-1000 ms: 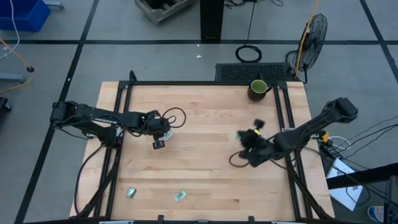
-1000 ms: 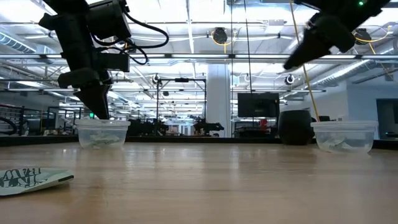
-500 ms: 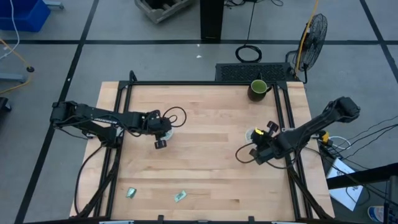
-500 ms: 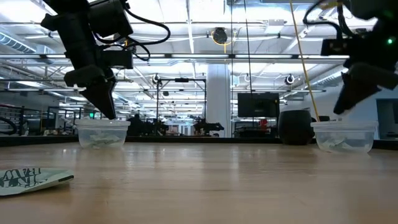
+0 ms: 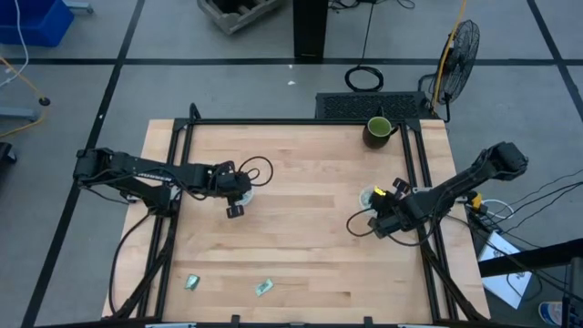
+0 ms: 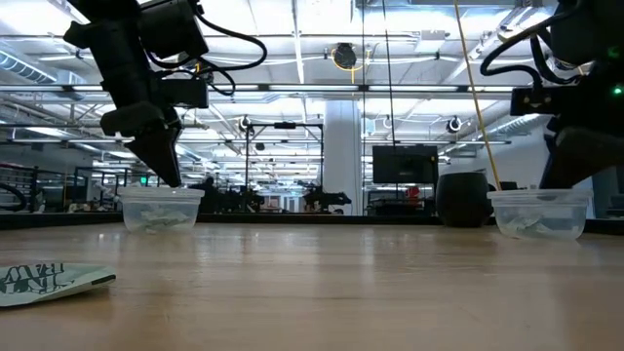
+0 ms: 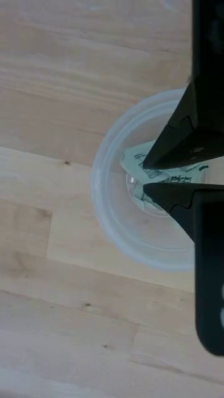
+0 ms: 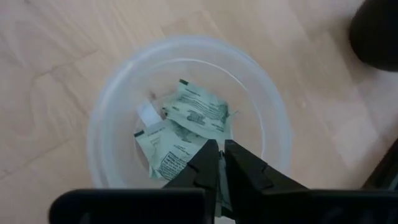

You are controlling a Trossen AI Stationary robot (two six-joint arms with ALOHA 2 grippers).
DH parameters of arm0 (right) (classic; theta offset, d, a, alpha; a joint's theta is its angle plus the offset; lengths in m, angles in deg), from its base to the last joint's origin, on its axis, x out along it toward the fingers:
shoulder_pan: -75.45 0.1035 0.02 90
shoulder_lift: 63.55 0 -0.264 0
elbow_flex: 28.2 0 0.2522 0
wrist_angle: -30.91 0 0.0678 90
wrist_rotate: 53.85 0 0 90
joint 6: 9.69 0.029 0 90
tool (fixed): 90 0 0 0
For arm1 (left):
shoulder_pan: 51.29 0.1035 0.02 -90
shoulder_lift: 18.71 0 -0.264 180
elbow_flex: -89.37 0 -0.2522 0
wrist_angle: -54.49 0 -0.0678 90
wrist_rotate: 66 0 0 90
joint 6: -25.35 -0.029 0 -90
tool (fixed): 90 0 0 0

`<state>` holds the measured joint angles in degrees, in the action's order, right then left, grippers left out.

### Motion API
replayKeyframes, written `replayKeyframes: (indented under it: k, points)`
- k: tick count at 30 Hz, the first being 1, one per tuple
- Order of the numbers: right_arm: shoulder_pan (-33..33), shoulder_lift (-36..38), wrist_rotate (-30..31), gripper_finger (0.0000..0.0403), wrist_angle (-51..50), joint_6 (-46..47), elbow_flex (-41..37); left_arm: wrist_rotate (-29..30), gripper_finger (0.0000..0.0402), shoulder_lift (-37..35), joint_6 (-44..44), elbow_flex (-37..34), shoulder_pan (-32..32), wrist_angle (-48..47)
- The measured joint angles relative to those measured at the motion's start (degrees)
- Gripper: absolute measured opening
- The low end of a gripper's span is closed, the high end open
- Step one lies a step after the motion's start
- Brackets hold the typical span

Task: Pick and place items into bin
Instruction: Put the stevia packet into the right transparent bin, then put the stevia packet into the left transparent bin

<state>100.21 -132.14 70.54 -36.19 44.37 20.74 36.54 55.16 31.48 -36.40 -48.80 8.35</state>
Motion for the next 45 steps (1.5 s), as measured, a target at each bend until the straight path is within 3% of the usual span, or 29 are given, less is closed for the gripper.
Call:
replayKeyframes:
  k: [10, 20, 24, 30, 33, 37, 40, 45]
  points:
    - [0.0, 0.0, 0.8, 0.0083, 1.0, -1.8, 0.0, 0.0, 0.0051, 0.0, 0.1, 0.0, 0.0, 0.0]
    - [0.0, 0.0, 13.1, 0.0089, 7.0, -14.7, 5.5, -3.1, 0.0051, 0.0, 0.1, 0.0, 0.0, 1.6]
    - [0.0, 0.1, 11.7, 0.0089, 22.7, -27.6, 7.5, -6.9, 0.0051, 0.0, 0.1, 0.8, 0.0, 3.6]
    - [0.0, -1.3, -4.4, 0.0098, 53.0, -51.4, 7.5, -14.7, 0.0051, 0.0, 0.1, 5.8, -1.8, 2.2]
    - [0.0, -2.3, -5.9, 0.0103, 62.4, -57.5, 7.5, -19.8, 0.0051, 0.0, -1.3, 9.3, -4.7, -0.5]
    - [-0.5, -3.3, -6.0, 0.0104, 67.3, -64.9, 7.5, -24.6, 0.0051, 0.0, -1.0, 13.9, -11.0, -5.1]
    - [-1.3, -3.5, -5.9, 0.0105, 70.0, -70.8, 7.5, -26.5, 0.0051, -0.1, 5.9, 16.0, -16.4, -11.6]
    - [-3.0, -3.5, -6.0, 0.0105, 71.9, -73.9, 7.5, -29.0, 0.0051, -0.1, 30.6, 14.8, -26.6, -18.1]
